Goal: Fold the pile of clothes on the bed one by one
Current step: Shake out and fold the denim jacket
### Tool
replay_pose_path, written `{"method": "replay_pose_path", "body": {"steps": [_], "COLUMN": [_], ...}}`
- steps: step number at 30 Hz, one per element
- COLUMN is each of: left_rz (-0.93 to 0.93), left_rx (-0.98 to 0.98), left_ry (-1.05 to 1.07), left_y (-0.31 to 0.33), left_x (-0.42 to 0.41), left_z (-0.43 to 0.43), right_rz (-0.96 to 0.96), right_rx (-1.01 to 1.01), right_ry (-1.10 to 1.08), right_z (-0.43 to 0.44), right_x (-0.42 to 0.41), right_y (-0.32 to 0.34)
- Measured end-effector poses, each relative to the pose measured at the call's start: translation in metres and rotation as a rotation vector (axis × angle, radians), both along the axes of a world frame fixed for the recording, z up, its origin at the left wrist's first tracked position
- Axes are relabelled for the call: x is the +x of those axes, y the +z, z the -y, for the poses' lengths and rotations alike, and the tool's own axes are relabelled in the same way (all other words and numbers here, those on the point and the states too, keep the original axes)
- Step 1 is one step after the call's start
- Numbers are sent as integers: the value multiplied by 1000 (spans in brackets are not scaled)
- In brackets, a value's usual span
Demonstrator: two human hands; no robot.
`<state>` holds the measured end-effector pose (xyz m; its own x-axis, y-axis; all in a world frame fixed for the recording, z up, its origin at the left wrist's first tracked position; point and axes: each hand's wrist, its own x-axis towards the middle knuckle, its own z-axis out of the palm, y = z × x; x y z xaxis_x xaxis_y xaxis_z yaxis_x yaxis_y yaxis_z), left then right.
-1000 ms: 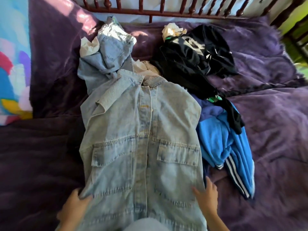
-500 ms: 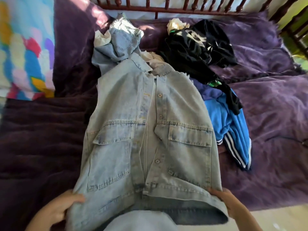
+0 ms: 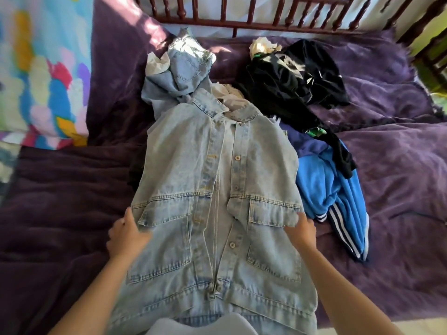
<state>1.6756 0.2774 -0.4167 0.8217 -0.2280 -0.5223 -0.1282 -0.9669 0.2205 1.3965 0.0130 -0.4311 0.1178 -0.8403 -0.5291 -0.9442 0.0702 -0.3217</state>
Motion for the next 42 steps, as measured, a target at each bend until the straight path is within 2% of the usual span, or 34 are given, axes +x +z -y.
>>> {"method": "replay_pose_path", "body": {"steps": [5, 9, 13, 18, 19, 21, 24, 25, 27, 30, 32, 33, 35, 38, 40, 42], "left_rz": [87, 281, 364, 409, 380, 173, -196, -277, -374, -323, -324, -302, -200, -16, 132, 216], "left_rx": [-153, -219, -193, -205, -196, -227, -387, -437, -497, -591, -685, -712, -772, -939, -987, -959], "left_ry": [-91, -235, -371, -427, -434, -348, -120, -72, -42, -106, -138, -174, -223, -220, -334, -433], "left_y": [20, 27, 18, 2, -1, 0, 11, 15, 23, 44, 59, 66, 77, 87, 85, 74], "left_x": [37, 64, 99, 149, 160, 179, 196, 199, 202, 198, 190, 184, 172, 151, 131, 110], "left_z": [93, 154, 212, 267, 275, 290, 307, 308, 308, 302, 293, 286, 267, 231, 205, 175], "right_rz": [97, 66, 28, -33, -43, 15, 279, 277, 146, -11, -50, -62, -51, 157, 233, 223], "right_rx": [-109, -194, -284, -248, -216, -84, 106, 100, 76, 133, 123, 40, -326, -858, -995, -1021], "right_ry": [164, 277, 362, 373, 386, 358, 126, 93, 257, 546, 635, 638, 588, 620, 705, 817], "right_z": [57, 101, 147, 207, 218, 236, 249, 251, 255, 249, 240, 235, 220, 190, 166, 147], "right_x": [77, 127, 172, 209, 213, 220, 232, 233, 230, 219, 210, 205, 187, 146, 117, 89], "right_y": [31, 38, 30, 4, -1, -12, -13, -13, -9, 3, 14, 21, 34, 40, 39, 30]}}
